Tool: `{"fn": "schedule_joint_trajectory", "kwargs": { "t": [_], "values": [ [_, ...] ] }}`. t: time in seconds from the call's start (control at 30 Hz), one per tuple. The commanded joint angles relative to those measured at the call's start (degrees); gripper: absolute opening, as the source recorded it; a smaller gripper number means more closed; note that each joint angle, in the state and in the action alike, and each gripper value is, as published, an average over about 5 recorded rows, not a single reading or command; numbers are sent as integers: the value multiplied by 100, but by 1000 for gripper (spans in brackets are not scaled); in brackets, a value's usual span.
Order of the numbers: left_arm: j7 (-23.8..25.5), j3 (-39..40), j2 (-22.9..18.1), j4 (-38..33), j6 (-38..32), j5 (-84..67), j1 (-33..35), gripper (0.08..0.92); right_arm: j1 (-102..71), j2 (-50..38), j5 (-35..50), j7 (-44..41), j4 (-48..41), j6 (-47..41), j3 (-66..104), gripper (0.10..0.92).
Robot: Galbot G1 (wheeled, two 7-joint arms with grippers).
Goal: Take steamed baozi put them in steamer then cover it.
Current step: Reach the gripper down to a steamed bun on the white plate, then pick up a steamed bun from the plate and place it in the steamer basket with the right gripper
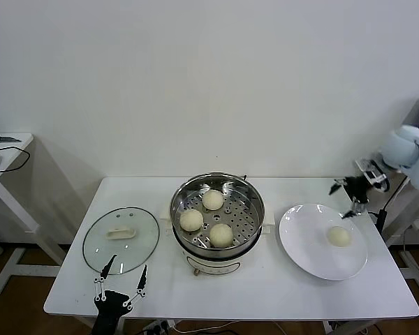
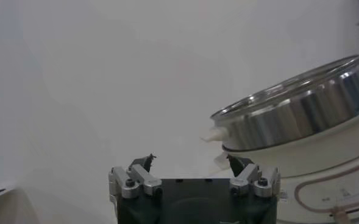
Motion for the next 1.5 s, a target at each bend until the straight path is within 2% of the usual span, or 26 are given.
{"fn": "schedule_joint_trajectory", "kwargs": {
  "t": [0.03,0.5,0.83,0.97,1.2,1.37,1.5],
  "values": [
    [-3,-3,-10,-5,2,10,19,823,-1448,82,-505,318,-873,-360,724,823],
    [4,-69,-36,15,-23,9,61,823,-1733,860,-629,527,-1624,-290,1239,823],
    [-1,-83,-48,40,-56,9,84,823,-1706,1023,-727,508,-1721,-256,1254,820],
    [-1,-79,-55,28,-61,9,93,823,-1705,1011,-731,507,-1681,-256,1245,784],
    [-4,-79,-50,18,-62,6,84,823,-1324,843,-669,432,-1348,-262,1014,694],
    [-5,-41,-39,19,-52,3,49,823,-390,697,-587,28,-845,-231,544,675],
    [-4,-18,-22,43,-57,3,20,823,722,718,24,-471,-297,-226,-296,670]
  ]
}}
